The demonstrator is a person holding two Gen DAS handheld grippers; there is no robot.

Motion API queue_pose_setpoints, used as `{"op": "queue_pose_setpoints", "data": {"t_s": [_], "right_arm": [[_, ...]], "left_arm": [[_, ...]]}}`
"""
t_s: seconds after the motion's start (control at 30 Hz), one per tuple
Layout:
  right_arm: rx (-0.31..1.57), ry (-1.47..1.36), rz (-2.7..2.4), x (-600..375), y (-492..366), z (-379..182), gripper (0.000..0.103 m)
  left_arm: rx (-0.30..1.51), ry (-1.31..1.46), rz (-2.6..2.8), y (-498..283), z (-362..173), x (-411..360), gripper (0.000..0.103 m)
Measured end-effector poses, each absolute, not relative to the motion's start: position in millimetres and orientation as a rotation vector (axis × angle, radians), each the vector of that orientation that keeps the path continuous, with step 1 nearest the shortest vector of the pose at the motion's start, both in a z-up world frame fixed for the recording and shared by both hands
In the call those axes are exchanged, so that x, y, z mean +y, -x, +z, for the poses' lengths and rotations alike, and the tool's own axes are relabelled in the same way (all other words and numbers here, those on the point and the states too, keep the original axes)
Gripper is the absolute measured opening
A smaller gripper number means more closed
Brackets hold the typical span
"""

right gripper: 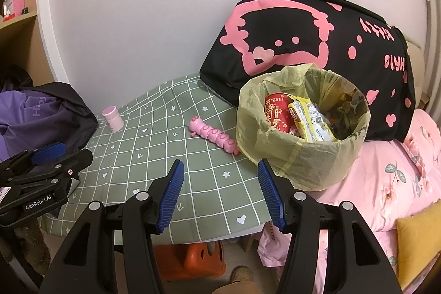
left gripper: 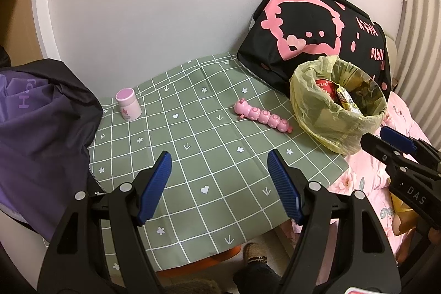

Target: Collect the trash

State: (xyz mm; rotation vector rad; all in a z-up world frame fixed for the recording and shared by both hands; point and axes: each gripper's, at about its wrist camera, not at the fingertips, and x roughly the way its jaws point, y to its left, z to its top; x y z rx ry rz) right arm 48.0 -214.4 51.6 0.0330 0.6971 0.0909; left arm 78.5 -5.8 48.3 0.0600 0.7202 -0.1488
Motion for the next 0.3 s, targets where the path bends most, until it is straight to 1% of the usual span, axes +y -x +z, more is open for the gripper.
{"op": "queue_pose_setpoints", "data": {"t_s": [0.13, 0.2, 0.3], "right_arm": [[0.709, -0.01, 0.118, -210.3, -61.7, 48.2, 0.053], [0.719, 0.014, 0.159, -204.2, -80.2, 43.5, 0.053], [0.783, 0.074, 0.305, -180.0, -118.9, 25.5, 0.058]], "left_arm": [[0.742, -0.064, -0.119, -88.6, 41.9, 0.3, 0.068], [0.789, -0.021, -0.05, -109.4, 26.4, 22.2, 0.068], [0.844, 0.082, 0.155, -153.6, -11.1, 78.6, 0.068]]}}
